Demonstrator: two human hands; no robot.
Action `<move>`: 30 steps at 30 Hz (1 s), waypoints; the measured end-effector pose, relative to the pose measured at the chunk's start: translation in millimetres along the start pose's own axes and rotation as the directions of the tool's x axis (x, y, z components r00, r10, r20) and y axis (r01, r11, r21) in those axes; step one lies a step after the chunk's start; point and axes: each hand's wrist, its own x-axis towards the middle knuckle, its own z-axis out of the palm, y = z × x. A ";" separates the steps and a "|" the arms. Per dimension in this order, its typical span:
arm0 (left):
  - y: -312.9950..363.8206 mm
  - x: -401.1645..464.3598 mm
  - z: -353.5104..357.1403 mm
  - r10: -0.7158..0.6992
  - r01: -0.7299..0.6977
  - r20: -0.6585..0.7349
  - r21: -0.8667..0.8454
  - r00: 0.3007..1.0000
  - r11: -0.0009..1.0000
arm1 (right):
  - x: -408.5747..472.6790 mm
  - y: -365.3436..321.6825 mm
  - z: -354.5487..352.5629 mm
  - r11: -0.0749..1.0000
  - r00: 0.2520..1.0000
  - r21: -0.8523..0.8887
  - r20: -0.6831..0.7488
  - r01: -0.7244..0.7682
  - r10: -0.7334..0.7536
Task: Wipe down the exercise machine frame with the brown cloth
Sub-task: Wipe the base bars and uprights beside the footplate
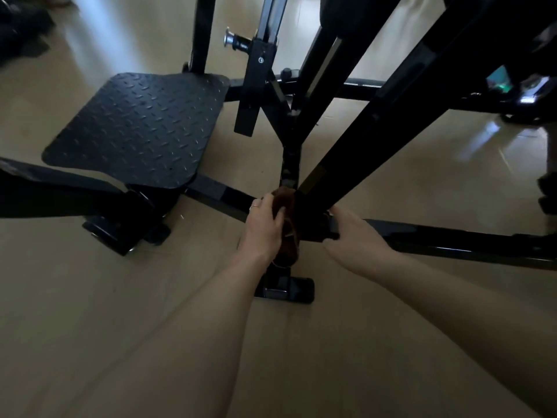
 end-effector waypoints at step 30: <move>-70.0 -92.6 -13.8 0.175 -0.404 0.447 0.489 0.877 0.773 | 53.0 -23.3 39.9 0.278 0.631 -0.649 0.404 0.708 -0.662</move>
